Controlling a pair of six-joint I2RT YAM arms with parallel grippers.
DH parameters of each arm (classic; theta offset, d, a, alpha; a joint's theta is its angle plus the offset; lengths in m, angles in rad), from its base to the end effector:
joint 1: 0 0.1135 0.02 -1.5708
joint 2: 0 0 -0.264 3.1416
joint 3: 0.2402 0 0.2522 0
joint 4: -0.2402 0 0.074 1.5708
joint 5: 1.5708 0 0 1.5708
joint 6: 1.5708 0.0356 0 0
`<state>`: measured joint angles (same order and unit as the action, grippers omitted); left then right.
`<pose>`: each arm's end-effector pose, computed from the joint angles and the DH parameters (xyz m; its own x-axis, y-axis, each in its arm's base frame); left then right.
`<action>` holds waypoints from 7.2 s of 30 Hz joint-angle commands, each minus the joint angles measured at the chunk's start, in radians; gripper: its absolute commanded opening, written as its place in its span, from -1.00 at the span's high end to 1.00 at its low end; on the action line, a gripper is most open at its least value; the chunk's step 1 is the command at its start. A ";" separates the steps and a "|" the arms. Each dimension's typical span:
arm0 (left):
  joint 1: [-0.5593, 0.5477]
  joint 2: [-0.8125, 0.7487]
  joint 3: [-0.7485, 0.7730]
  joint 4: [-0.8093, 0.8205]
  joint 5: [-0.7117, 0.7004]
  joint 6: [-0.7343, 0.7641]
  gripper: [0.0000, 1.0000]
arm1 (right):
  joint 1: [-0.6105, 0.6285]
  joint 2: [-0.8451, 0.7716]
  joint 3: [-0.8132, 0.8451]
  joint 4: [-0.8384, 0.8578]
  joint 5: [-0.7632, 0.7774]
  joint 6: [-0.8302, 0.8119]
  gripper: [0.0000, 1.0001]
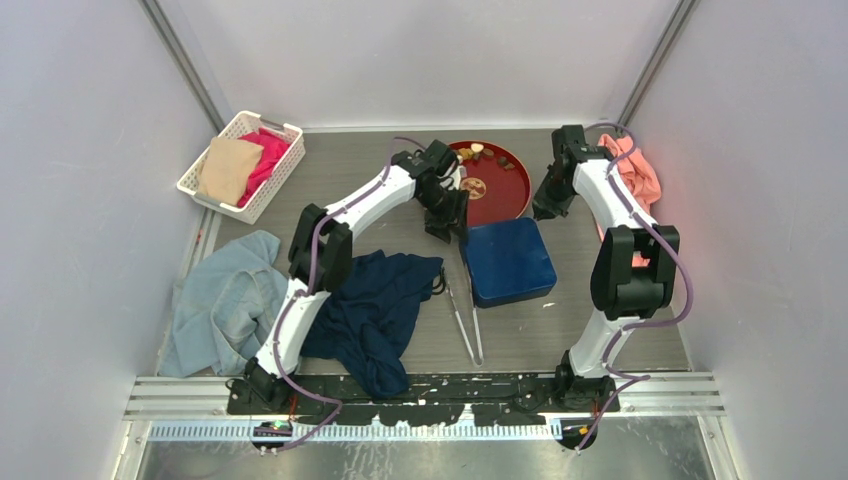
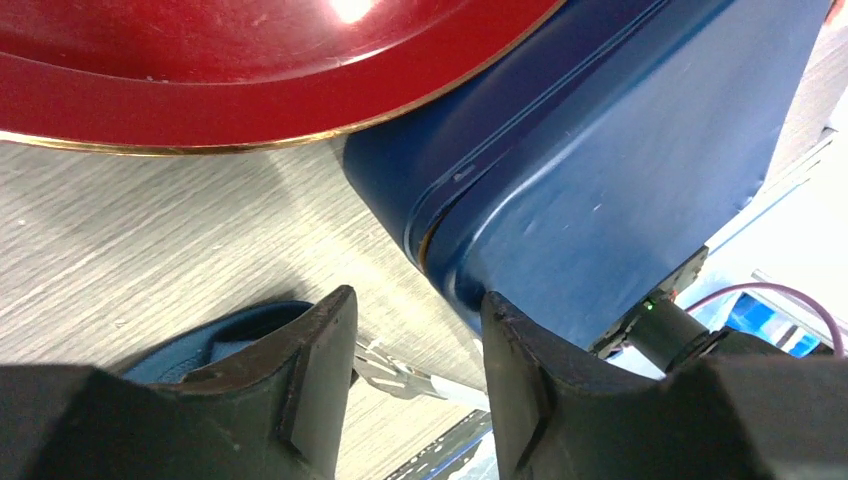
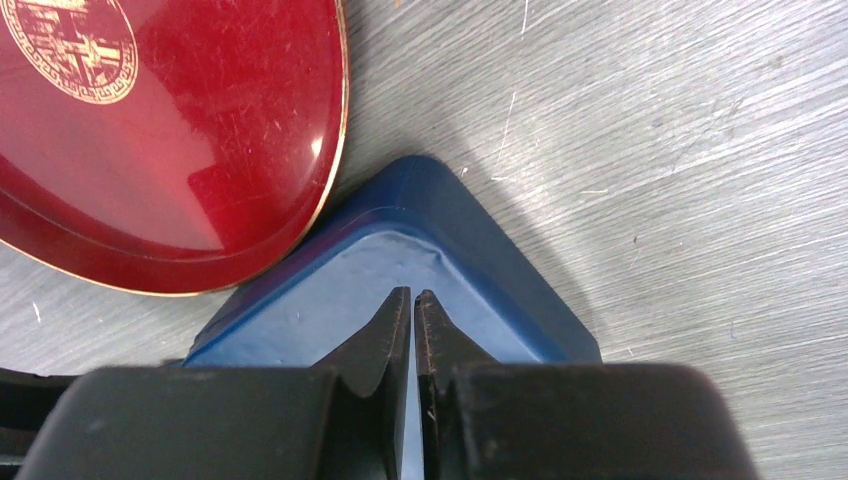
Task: Pack the chocolate
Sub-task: Close the box lid on the packing box.
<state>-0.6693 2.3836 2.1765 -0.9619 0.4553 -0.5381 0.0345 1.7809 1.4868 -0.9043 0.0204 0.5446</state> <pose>0.3865 -0.3257 0.2058 -0.9745 0.1840 -0.1284 0.2244 0.8059 -0.5480 0.3666 0.0119 0.2560 -0.8102 0.4903 -0.3211 0.4591 0.8715 0.1722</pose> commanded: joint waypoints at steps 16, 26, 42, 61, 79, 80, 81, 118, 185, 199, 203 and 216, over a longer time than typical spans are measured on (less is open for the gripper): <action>-0.026 -0.125 0.095 0.077 -0.039 0.052 0.99 | -0.016 -0.045 0.076 0.055 0.024 0.003 0.83; -0.108 -0.066 0.207 0.046 -0.253 0.152 1.00 | 0.000 -0.042 0.096 0.044 0.014 -0.009 0.88; -0.159 0.079 0.155 0.012 -0.476 0.214 1.00 | 0.046 0.025 -0.153 0.123 -0.049 0.036 0.98; -0.171 -0.154 0.098 0.023 -0.588 0.231 1.00 | 0.044 -0.277 -0.036 -0.067 0.076 -0.001 0.90; -0.160 -0.214 -0.003 0.014 -0.565 0.164 0.45 | -0.124 -0.197 -0.238 0.138 -0.139 -0.025 -0.46; -0.157 -0.220 -0.016 0.019 -0.559 0.158 0.36 | -0.129 -0.179 -0.238 0.140 -0.143 -0.035 -0.47; -0.153 -0.225 -0.030 0.022 -0.551 0.152 0.30 | -0.130 -0.163 -0.241 0.142 -0.143 -0.045 -0.47; -0.024 -0.257 -0.291 0.285 -0.147 -0.040 -0.37 | -0.136 -0.228 -0.331 0.173 -0.249 -0.055 -0.66; -0.003 -0.165 -0.309 0.260 -0.007 -0.013 -0.24 | -0.142 -0.427 -0.333 0.068 -0.361 -0.012 -0.66; -0.003 -0.158 -0.270 0.253 0.030 -0.004 -0.23 | -0.036 -0.416 -0.504 -0.044 -0.198 -0.017 -0.26; -0.003 -0.161 -0.257 0.243 0.030 0.002 -0.24 | -0.036 -0.414 -0.544 -0.056 -0.182 -0.018 -0.21; -0.004 -0.149 -0.238 0.222 0.066 0.009 -0.25 | -0.035 -0.406 -0.347 -0.047 -0.197 0.008 -0.18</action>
<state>-0.6754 2.2372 1.9064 -0.7265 0.4744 -0.5419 -0.0002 1.4029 1.0302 -0.9886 -0.1665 0.5274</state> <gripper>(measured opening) 0.628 0.584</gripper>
